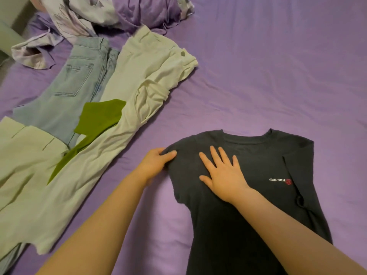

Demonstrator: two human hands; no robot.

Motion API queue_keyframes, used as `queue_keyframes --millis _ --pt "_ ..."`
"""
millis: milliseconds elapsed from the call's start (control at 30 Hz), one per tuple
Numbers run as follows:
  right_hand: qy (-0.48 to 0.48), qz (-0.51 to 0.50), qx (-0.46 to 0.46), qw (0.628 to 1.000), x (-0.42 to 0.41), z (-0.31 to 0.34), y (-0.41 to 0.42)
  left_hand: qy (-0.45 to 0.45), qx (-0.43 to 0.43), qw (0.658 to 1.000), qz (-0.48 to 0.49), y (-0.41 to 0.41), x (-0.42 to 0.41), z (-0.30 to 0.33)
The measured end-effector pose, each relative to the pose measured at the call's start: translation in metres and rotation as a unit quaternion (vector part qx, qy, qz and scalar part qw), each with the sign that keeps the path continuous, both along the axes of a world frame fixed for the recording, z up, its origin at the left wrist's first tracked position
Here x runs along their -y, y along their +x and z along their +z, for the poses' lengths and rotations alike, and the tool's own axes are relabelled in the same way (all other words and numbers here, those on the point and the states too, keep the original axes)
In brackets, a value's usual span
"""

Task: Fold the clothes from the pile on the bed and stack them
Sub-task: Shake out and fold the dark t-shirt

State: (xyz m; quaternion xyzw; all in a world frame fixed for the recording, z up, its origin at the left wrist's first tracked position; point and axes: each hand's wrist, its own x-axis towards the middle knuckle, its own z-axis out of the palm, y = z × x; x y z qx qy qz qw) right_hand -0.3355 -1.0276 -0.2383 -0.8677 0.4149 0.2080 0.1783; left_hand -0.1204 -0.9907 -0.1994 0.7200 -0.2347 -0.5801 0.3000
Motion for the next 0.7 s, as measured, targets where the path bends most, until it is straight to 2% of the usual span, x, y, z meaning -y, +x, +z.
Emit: queue_keyframes --millis 133,200,233,267,333,400,467,567,633,700 --pt "0.003 0.016 -0.039 0.999 -0.006 -0.004 0.008 0.073 -0.015 0.996 0.04 -0.02 -0.007 -0.005" --pt "-0.001 0.008 -0.055 0.998 -0.005 -0.006 0.012 0.076 -0.048 0.996 0.029 -0.027 -0.015 -0.008" --pt "-0.001 0.005 -0.052 0.999 -0.005 -0.006 0.014 0.066 -0.035 0.997 0.012 -0.03 -0.019 -0.011" --pt "0.0 0.001 -0.042 0.999 -0.006 -0.005 0.013 0.052 0.015 0.998 -0.019 -0.032 -0.023 -0.013" --pt "-0.003 -0.011 -0.012 1.0 -0.009 -0.001 0.005 0.013 0.175 0.981 -0.081 -0.039 -0.029 -0.015" --pt "-0.008 -0.03 0.011 0.999 -0.016 0.003 -0.01 -0.033 0.256 0.963 -0.073 -0.047 -0.028 -0.012" --pt "-0.008 -0.061 0.026 0.998 -0.03 0.005 -0.03 -0.059 0.252 0.964 -0.061 -0.061 -0.022 -0.009" --pt "0.0 -0.098 0.024 0.995 -0.059 0.005 -0.06 -0.107 0.179 0.976 -0.063 -0.09 -0.015 -0.007" --pt "0.013 -0.107 0.002 0.994 -0.077 0.002 -0.077 -0.168 0.237 0.943 -0.163 -0.105 -0.018 -0.016" --pt "0.014 -0.113 -0.018 0.993 -0.092 -0.001 -0.088 -0.178 0.355 0.869 -0.296 -0.112 -0.026 -0.031"
